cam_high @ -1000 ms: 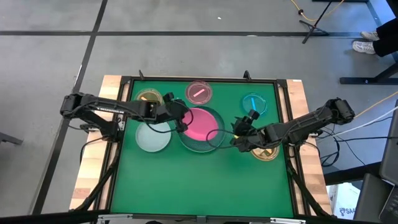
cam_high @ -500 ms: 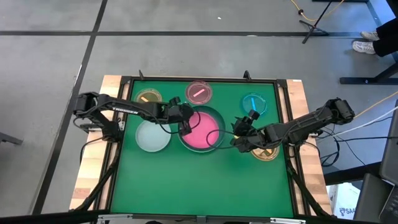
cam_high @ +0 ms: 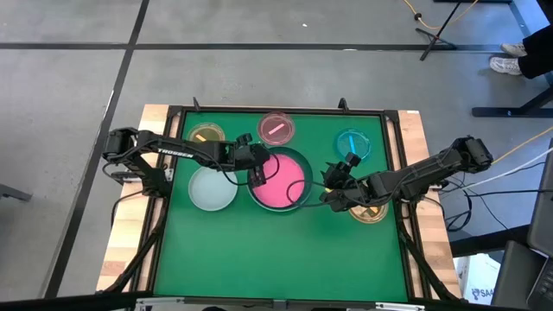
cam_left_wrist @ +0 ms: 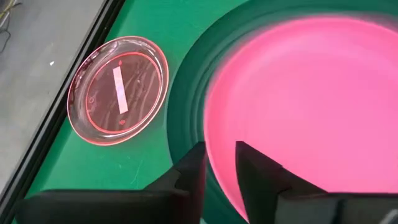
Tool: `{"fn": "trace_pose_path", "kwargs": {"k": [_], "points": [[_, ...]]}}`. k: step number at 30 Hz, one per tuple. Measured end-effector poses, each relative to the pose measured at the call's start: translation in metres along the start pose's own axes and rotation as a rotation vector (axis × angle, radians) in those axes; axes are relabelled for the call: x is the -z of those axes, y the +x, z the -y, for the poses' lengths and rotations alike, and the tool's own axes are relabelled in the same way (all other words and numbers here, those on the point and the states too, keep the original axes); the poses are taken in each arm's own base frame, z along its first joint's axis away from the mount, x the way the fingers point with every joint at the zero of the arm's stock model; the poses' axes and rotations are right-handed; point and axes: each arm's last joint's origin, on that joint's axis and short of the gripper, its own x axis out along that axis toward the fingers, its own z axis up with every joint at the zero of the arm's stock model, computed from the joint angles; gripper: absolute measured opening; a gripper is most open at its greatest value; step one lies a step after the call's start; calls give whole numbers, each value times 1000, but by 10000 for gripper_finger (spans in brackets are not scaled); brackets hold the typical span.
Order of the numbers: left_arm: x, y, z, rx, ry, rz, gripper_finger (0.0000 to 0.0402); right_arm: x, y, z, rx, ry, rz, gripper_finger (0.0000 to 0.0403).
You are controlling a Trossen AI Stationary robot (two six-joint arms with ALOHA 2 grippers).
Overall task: Stack plastic plates
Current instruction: Stack the pink plate on the dark green plate, then stack the gray plate on the pink plate
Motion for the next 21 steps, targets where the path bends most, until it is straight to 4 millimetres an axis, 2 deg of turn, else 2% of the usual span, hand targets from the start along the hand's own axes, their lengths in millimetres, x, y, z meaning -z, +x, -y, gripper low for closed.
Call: {"fn": "trace_pose_path", "kwargs": {"k": [6,14,21], "points": [[-1,-9,2,13,4,22,109,0,0,0,0,0,0,147],[-7,-52,4,63,5,134,107,0,0,0,-1,-1,-1,147],[3,-92,10,120,29,148,107,0,0,0,-3,0,-1,147]]}}
